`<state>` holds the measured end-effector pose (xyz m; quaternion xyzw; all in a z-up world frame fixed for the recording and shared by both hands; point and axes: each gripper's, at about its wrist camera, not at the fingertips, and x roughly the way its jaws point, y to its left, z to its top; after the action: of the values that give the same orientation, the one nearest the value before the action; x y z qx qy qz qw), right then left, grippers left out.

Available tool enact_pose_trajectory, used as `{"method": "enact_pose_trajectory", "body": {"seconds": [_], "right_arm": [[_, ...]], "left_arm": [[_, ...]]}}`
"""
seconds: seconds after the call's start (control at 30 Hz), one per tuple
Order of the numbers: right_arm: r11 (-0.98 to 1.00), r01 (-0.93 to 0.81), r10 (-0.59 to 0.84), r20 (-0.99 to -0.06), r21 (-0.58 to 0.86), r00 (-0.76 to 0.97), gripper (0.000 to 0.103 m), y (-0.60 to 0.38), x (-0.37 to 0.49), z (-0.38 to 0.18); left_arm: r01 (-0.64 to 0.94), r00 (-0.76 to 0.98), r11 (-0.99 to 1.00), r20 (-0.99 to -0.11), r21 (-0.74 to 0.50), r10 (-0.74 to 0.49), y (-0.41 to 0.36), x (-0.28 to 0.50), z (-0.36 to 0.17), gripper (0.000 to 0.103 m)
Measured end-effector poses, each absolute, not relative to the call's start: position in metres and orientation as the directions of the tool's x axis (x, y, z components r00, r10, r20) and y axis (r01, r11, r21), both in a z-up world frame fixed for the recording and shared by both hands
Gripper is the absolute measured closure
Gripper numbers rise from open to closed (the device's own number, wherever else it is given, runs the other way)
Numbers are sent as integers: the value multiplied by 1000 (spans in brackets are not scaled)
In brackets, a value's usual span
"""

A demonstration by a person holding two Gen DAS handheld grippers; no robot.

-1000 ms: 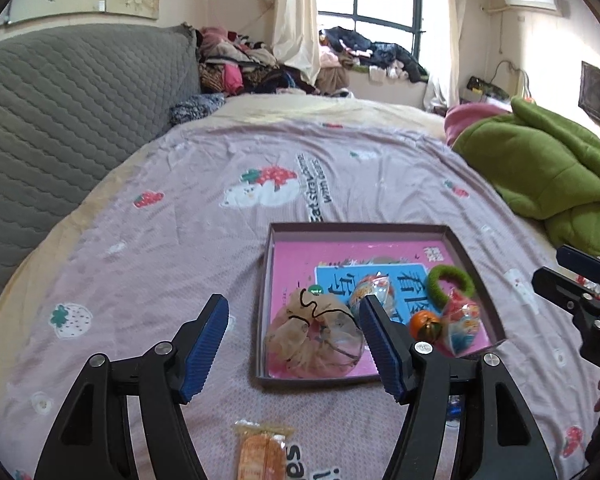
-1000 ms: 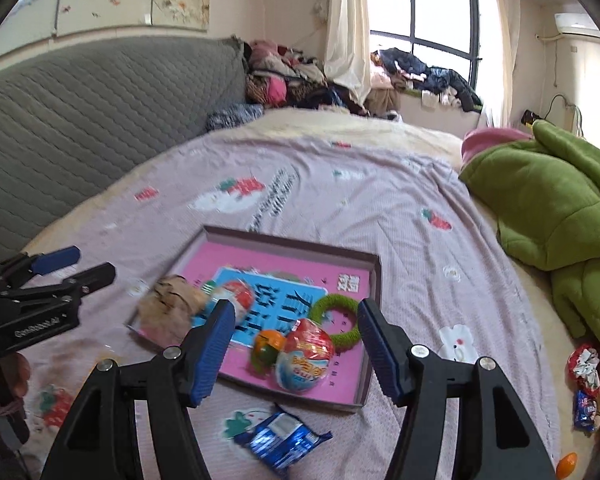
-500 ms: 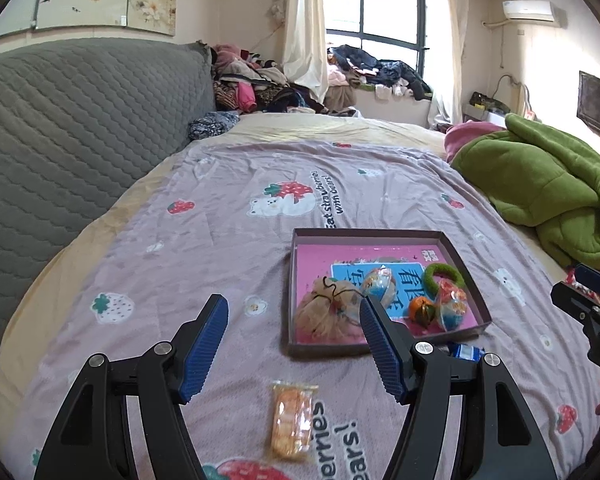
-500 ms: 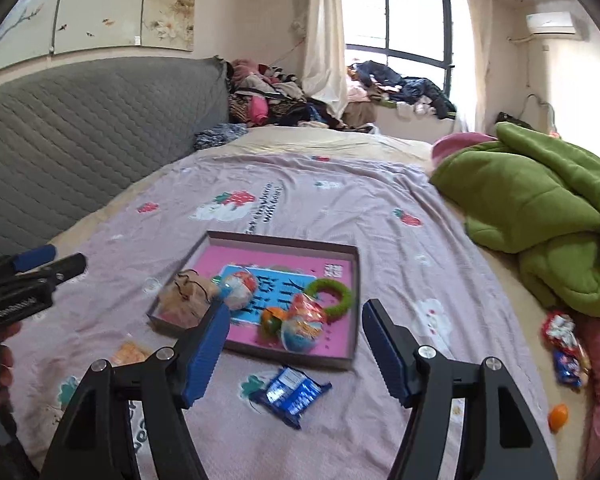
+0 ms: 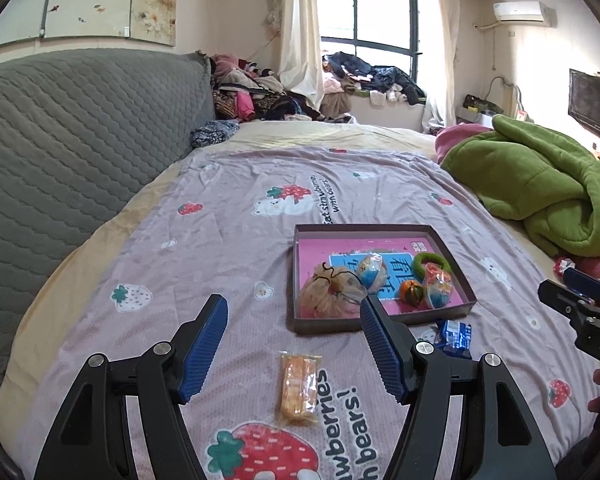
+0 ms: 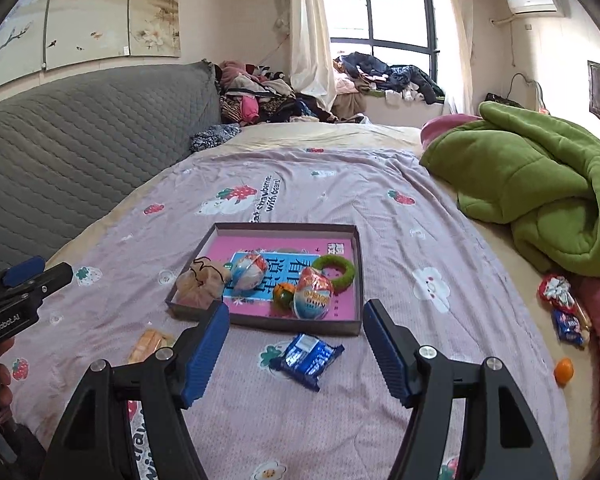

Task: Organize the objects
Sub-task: 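Withdraw both open tools back from the tray, then move the left tool to the yellow wafer packet while the right tool approaches the blue snack packet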

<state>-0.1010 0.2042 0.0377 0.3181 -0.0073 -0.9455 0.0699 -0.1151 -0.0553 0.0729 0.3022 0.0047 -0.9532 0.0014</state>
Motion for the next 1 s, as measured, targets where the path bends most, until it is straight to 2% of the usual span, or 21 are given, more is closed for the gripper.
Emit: {"method": "enact_pose_trajectory", "body": {"seconds": [0.43, 1.0], "right_arm": [[-994, 101, -103, -672, 42, -734, 34, 198, -100, 2], [-999, 19, -50, -763, 50, -645, 34, 192, -141, -60]], "left_arm": [[-1, -752, -1000, -659, -10, 7, -52, -117, 21, 32], [8, -660, -1000, -751, -10, 2, -57, -143, -48, 32]]}}
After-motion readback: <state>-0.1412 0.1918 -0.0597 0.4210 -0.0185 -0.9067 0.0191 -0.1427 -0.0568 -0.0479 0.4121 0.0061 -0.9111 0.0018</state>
